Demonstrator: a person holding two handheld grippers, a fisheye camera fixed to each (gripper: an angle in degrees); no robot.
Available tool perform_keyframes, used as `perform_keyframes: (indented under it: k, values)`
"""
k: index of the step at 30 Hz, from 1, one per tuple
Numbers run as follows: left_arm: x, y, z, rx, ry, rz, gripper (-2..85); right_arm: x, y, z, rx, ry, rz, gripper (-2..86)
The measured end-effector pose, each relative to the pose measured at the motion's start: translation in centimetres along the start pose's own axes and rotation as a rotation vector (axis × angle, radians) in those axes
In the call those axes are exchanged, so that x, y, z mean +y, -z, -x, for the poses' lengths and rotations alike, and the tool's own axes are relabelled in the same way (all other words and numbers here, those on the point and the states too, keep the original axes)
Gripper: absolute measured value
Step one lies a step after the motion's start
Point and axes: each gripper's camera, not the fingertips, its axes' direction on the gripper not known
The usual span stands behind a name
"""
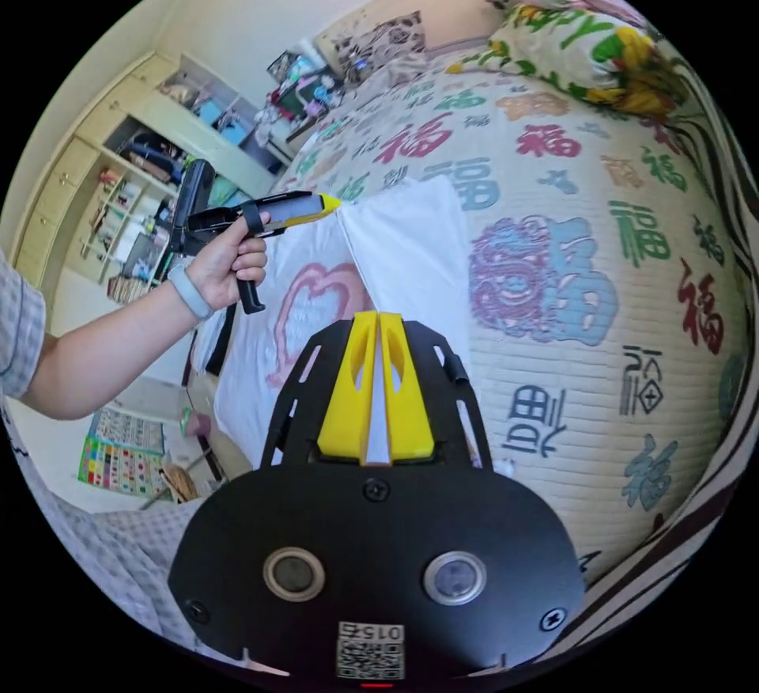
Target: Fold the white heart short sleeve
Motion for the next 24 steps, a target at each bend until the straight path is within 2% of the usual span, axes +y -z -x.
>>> perform_keyframes:
  k: [5,8,12,16,21,24]
  values:
    - [4.1,0.0,8.7,0.0,0.098,0.127,0.3,-0.7,-7.6,3.2,0.075,0.075,0.197,-1.0]
    - [4.2,2.4,10.2,-0.029,0.093,0.126,1.6,-0.9,-9.4,3.8,0.072,0.078,0.267,-1.0]
    - [1.4,5.2,8.9,-0.008,-0.007,0.071,5.2,-2.4,-8.7,4.1,0.105,0.052,0.212,-1.0]
    - [-1.8,3.3,5.7,0.092,-0.143,0.121,6.2,-5.1,-8.6,3.3,0.306,-0.01,0.082,-0.9]
    - [-2.6,-0.4,4.1,0.075,-0.19,0.229,5.8,-7.0,-14.2,1.6,0.413,-0.056,0.227,-1.0]
    - [-2.7,0.2,5.3,0.048,-0.158,0.224,4.2,-7.5,-15.3,1.5,0.401,-0.062,0.2,-1.0]
